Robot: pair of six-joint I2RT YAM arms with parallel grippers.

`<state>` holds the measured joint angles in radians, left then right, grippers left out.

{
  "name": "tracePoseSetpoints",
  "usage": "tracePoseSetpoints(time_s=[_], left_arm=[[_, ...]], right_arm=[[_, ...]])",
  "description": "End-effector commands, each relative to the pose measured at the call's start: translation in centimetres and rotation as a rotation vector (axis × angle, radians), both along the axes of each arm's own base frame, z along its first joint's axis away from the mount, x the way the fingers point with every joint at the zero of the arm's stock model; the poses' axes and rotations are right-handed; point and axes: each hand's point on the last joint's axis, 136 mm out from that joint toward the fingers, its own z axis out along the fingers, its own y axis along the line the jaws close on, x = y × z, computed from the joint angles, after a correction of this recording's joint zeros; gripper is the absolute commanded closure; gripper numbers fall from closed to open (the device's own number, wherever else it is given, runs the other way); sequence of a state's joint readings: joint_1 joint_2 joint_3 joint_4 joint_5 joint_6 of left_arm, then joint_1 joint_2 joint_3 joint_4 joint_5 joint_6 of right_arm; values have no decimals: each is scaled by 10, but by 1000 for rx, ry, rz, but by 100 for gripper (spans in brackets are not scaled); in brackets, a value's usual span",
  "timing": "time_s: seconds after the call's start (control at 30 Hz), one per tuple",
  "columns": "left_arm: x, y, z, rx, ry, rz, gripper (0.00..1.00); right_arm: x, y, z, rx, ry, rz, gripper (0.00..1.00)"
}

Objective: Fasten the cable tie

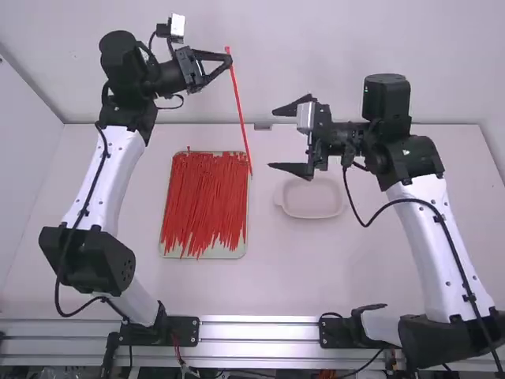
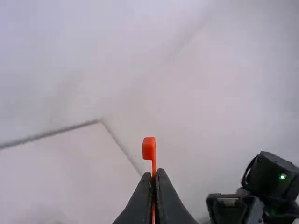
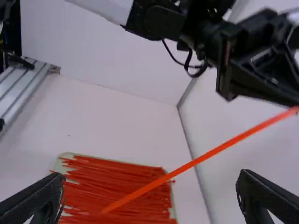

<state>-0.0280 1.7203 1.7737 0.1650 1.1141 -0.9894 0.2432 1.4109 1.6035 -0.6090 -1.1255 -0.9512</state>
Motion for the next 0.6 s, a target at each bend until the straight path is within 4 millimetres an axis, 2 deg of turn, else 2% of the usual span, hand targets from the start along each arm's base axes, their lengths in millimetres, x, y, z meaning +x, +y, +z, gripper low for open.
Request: tracePoseSetpoints(time_s=[0.0,0.27,0.47,0.57], left_arm=[[-15,-4,0,-34,101,-91,97],[-34,-12,-2,-114,399,-212,98],[-36,-13,-2,-132,464,-225,98],[-37,-13,-2,-144,504,-231,98]], right_arm=[[-4,6,5,-20,-191,55,2],[-16,18,5,-44,-480,164,2],[-25,27,5,-49,-641,231,2],[-37,36,7,-26,-755,301,2]])
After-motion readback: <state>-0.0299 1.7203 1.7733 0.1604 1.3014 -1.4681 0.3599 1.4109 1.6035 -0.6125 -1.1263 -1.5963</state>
